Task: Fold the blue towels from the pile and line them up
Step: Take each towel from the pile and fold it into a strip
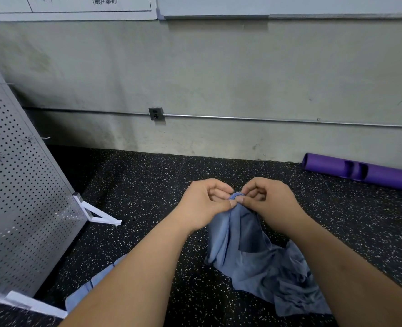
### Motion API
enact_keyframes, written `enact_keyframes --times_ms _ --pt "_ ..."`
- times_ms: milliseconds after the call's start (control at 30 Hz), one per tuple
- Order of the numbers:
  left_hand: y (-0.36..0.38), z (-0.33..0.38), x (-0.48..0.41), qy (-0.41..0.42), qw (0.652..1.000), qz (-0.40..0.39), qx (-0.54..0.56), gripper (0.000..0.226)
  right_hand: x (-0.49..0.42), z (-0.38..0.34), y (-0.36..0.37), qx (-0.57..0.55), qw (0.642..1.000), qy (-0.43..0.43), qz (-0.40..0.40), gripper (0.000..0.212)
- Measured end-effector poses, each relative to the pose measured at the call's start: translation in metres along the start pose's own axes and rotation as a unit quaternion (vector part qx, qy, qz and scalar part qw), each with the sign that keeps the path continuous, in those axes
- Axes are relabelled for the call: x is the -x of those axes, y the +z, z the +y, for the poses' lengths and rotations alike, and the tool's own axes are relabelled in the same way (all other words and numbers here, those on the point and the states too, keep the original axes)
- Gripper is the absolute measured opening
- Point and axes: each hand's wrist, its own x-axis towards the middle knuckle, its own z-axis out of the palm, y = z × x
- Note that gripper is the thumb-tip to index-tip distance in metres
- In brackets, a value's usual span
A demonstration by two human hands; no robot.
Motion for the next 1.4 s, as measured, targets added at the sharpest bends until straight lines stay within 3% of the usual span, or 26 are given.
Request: enact_keyframes --times_ms 100,300,500,700,933,1233,1400 --pt "0.0 -0.006 -0.003 0.026 0.999 0.01 -0.04 0.009 -0.001 0.002 -0.001 -0.013 1.0 -0.003 -0.008 0.012" --pt "0.0 -0.008 -0.006 0.038 0.996 0.031 -0.071 0.011 -0.006 0.014 0.0 0.014 0.998 0.024 -0.054 0.011" --pt "0.005 -0.004 -0.003 0.031 0.998 0.012 -0.048 0.009 -0.005 0.013 0.005 0.034 0.998 -0.005 -0.052 0.012" --pt "0.001 -0.002 -0.002 0.041 0.993 0.036 -0.104 0.003 -0.003 0.005 0.009 0.048 0.997 -0.027 -0.053 0.014" --pt "-0.004 0.003 -0.002 0.075 0.991 0.084 -0.073 0.006 -0.003 0.012 0.006 0.059 0.996 -0.001 -0.074 0.024" --pt "-0.03 0.007 0.003 0.076 0.984 0.159 -0.006 0.005 0.003 0.04 -0.012 0.144 0.983 0.06 -0.096 0.014" --pt "-0.032 0.01 0.008 0.084 0.98 0.174 0.038 0.009 0.01 0.046 -0.005 0.207 0.964 0.062 -0.154 0.021"
